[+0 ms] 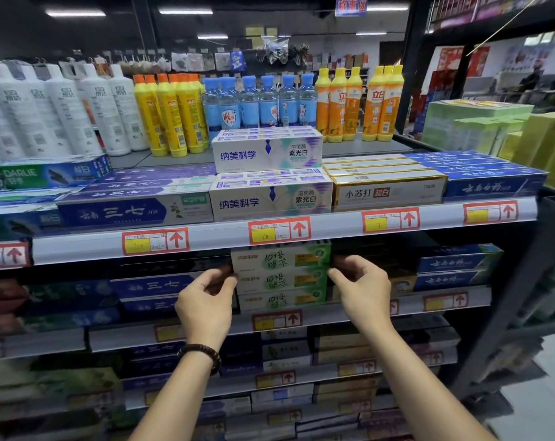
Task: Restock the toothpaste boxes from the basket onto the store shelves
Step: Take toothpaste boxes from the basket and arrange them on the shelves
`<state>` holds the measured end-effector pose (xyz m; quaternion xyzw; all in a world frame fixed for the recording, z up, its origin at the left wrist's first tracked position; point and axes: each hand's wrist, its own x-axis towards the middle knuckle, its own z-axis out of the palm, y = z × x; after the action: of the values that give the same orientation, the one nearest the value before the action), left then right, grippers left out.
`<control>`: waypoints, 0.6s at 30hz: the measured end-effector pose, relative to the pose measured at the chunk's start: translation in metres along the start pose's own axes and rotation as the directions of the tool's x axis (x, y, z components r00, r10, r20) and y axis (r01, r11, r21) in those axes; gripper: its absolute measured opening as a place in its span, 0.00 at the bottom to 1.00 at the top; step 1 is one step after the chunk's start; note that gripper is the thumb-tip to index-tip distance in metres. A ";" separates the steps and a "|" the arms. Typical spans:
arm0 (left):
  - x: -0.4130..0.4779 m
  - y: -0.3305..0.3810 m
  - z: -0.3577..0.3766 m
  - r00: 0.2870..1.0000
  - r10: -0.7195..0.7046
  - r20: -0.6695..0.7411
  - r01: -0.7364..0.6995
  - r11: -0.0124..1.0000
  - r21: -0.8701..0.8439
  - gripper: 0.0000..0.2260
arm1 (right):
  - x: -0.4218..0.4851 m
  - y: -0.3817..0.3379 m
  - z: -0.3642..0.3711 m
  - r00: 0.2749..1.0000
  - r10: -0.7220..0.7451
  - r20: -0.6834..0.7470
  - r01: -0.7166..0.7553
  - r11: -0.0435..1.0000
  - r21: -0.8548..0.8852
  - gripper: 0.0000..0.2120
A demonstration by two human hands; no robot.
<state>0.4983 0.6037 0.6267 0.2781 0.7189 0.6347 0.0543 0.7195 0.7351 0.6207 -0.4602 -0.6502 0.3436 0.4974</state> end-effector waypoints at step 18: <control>-0.034 -0.027 -0.017 0.999 0.048 -0.015 -0.048 0.999 -0.026 0.02 | -0.040 0.001 0.010 0.997 -0.031 0.073 0.020 0.989 0.144 0.06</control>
<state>0.5100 0.5714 0.5949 0.2900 0.7041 0.6471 0.0376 0.7131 0.6976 0.6035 -0.4016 -0.6478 0.4000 0.5089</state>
